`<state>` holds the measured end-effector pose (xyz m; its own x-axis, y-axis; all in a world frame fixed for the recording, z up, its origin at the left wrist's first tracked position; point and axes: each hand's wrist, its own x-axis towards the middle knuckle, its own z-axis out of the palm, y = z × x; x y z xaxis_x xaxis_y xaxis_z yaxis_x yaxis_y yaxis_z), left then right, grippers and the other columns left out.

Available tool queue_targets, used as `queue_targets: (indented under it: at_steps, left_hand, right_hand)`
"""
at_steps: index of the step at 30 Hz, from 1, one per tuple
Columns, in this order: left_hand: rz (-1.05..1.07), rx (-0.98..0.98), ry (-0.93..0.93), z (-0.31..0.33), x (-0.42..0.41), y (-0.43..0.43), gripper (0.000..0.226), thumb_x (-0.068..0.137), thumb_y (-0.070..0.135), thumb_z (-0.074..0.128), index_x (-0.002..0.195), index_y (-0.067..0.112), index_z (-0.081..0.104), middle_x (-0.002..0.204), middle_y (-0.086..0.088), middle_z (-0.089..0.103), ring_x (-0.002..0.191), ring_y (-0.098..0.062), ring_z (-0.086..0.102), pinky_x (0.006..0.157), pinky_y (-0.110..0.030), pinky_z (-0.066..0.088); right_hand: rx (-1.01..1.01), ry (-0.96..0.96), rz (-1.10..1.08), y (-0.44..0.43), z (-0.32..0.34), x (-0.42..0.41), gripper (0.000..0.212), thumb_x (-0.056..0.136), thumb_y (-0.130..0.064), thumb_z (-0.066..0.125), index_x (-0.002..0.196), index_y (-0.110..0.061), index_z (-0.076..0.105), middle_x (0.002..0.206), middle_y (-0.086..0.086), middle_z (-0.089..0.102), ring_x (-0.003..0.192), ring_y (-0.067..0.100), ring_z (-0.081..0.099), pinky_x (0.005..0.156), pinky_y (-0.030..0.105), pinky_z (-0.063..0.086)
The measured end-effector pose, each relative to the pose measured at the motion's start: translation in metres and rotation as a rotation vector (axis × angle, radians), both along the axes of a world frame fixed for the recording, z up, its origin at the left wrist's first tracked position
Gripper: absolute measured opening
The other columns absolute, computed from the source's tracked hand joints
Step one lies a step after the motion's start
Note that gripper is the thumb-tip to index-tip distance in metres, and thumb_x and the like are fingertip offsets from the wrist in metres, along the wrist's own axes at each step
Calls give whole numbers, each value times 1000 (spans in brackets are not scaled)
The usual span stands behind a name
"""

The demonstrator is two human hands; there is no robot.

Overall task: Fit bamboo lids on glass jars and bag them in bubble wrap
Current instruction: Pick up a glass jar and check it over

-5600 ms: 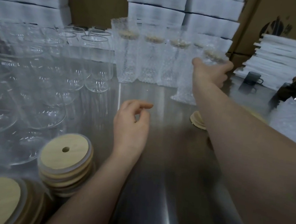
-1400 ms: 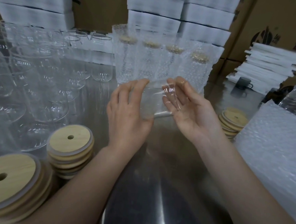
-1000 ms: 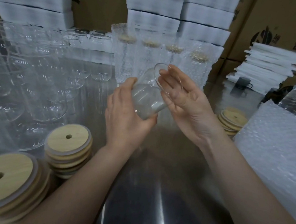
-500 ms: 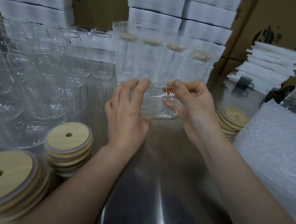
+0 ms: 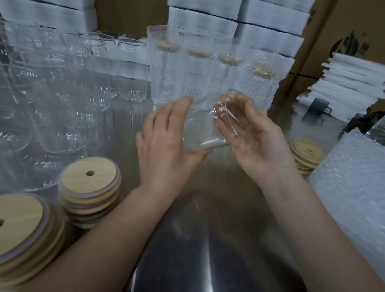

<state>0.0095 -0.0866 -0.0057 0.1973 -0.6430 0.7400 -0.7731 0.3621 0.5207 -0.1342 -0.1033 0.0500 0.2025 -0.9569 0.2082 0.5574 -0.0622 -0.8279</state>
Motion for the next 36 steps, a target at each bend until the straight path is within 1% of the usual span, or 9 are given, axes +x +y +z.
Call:
queue_targets:
  at_steps: [3,8,14,17,19,21,25,31,36]
  left_hand:
    - [-22,21,50,2,2,1,100,64,57,77,149,25,33,135,-1,55,124,-29,51,95,-48,45]
    - [-57,103,260,6,0,7,96,60,79,61,138,48,14,109,15,59,96,-13,64,77,-38,52]
    - [-162,190,396,2,1,2,85,63,81,55,134,47,24,90,14,67,84,-16,68,85,-43,53]
    - [-272,219,478,0,-2,2,82,65,78,52,136,42,33,80,12,69,77,-4,66,77,-30,52]
    - [-321,246,504,3,-3,5,82,64,77,48,136,40,36,75,19,68,71,1,64,69,-21,49]
    - [-402,273,548,5,-5,7,75,66,76,48,129,38,40,78,12,72,70,-3,68,70,-30,55]
    - [-634,296,672,9,-6,10,57,70,69,54,114,34,46,78,2,73,70,-18,71,60,-40,52]
    - [-988,474,978,8,-10,6,58,76,64,52,108,16,56,78,-3,72,60,-21,68,56,-36,54]
    - [-799,545,928,14,-12,5,69,72,70,57,118,19,52,104,-14,69,77,-31,70,71,-48,58]
  right_hand:
    - [-50,-22,74,2,-1,3,24,99,-21,44,114,-16,63,115,2,69,114,17,65,102,30,49]
    - [-185,176,-19,9,-3,9,39,98,-21,50,137,-19,51,142,4,55,131,15,53,112,29,39]
    - [-358,531,-138,15,-15,23,62,87,-50,48,145,-47,26,158,-10,31,142,7,36,109,26,42]
    - [-396,569,-139,18,-23,32,55,89,-54,39,138,-59,14,162,-12,15,147,11,28,113,32,39]
    - [-411,563,-203,17,-27,34,58,90,-52,37,142,-54,10,157,-13,25,139,5,39,111,31,42]
    - [-360,543,-247,13,-28,34,71,86,-57,37,151,-44,11,152,-2,38,132,7,49,107,30,46]
    - [-144,372,-197,7,-20,29,56,82,-63,37,132,-40,44,117,-4,69,110,16,68,96,39,52]
    - [-6,169,-12,3,-16,18,61,95,-61,34,125,-15,61,114,15,67,109,30,63,102,49,48]
    - [-27,206,-105,0,-17,13,54,98,-60,33,122,-19,59,91,3,75,85,19,73,72,37,58]
